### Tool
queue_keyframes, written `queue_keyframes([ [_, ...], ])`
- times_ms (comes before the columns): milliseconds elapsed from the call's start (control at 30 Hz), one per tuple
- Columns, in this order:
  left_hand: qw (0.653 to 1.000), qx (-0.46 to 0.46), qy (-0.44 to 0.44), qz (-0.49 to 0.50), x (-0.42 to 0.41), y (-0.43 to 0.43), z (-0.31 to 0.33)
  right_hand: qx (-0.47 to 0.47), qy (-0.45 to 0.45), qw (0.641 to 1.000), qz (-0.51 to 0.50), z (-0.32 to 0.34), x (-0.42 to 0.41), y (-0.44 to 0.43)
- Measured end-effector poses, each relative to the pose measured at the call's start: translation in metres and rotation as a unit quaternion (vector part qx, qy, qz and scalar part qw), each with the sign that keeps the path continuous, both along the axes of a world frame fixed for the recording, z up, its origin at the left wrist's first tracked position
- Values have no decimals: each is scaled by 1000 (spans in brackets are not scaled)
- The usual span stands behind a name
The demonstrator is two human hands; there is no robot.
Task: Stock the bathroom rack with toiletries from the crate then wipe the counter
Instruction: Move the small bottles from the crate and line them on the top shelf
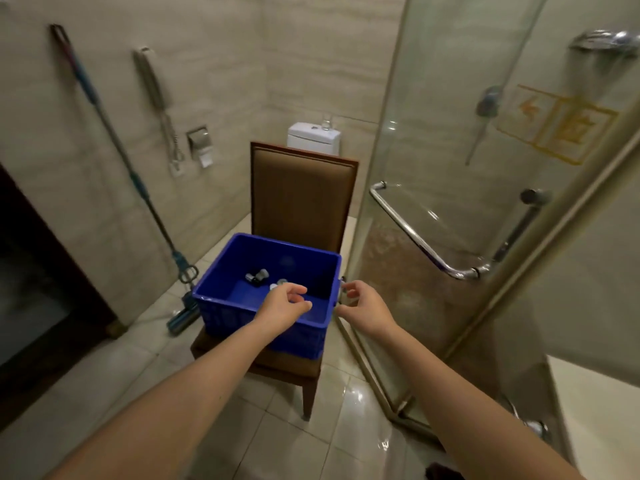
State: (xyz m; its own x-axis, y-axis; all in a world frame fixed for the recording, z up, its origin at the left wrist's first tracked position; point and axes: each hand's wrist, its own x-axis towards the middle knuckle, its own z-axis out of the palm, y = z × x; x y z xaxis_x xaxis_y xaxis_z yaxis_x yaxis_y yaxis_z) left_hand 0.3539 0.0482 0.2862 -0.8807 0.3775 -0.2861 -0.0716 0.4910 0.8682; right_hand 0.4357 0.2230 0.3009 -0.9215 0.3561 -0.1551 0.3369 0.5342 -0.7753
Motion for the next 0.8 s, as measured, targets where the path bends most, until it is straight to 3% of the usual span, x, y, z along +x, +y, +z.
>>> queue_keyframes([
  [400, 992, -3, 6, 128, -49, -2, -25, 5, -19, 992, 125, -20, -99, 15],
  [800, 985, -45, -28, 162, -150, -30, -69, -37, -64, 985, 154, -63, -199, 2],
])
